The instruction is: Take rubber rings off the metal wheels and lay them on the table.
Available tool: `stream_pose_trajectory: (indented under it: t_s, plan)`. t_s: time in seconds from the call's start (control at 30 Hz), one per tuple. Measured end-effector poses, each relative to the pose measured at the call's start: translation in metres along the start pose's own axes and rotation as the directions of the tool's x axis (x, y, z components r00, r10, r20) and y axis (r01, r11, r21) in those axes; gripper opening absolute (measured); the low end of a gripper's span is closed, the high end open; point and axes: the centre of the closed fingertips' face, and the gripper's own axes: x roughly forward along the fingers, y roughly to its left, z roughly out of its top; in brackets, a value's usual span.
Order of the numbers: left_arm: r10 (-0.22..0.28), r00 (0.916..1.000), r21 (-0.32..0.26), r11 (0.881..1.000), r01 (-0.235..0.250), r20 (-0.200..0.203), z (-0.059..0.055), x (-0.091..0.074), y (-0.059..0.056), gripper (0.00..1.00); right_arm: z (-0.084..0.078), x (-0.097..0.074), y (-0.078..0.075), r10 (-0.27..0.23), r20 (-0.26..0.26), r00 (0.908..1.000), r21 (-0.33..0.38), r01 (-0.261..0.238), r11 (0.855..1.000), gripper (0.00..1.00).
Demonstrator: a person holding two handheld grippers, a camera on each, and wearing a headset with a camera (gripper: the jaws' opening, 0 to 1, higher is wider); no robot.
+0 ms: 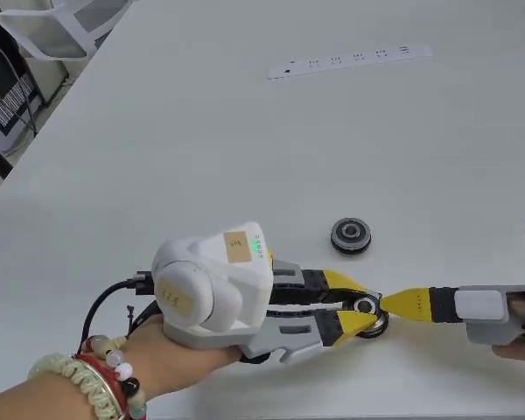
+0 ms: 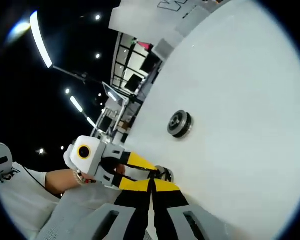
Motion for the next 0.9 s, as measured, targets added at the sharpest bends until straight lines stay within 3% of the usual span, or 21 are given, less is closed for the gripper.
stream_pose_trajectory:
  t_s: [0.43, 0.6, 0.9]
  plan:
    - [0.001, 1.0, -0.001, 1.0, -0.001, 0.006, 0.0, 0.0, 0.0, 0.14, 0.001, 0.0, 0.003, 0.027, 0.01, 0.9996, 0.013, -0.027, 1.0, 0.0]
    - [0.0, 0.9999, -0.005, 1.0, 0.0, 0.012, 0.0, 0.001, -0.001, 0.14, 0.002, 0.001, 0.01, 0.066, 0.016, 0.9977, 0.015, -0.066, 0.998, 0.0]
    - [0.0, 0.9999, -0.016, 1.0, 0.0, 0.017, 0.001, 0.001, -0.001, 0.14, 0.001, 0.0, 0.012, 0.088, 0.012, 0.996, 0.026, -0.089, 0.996, 0.0]
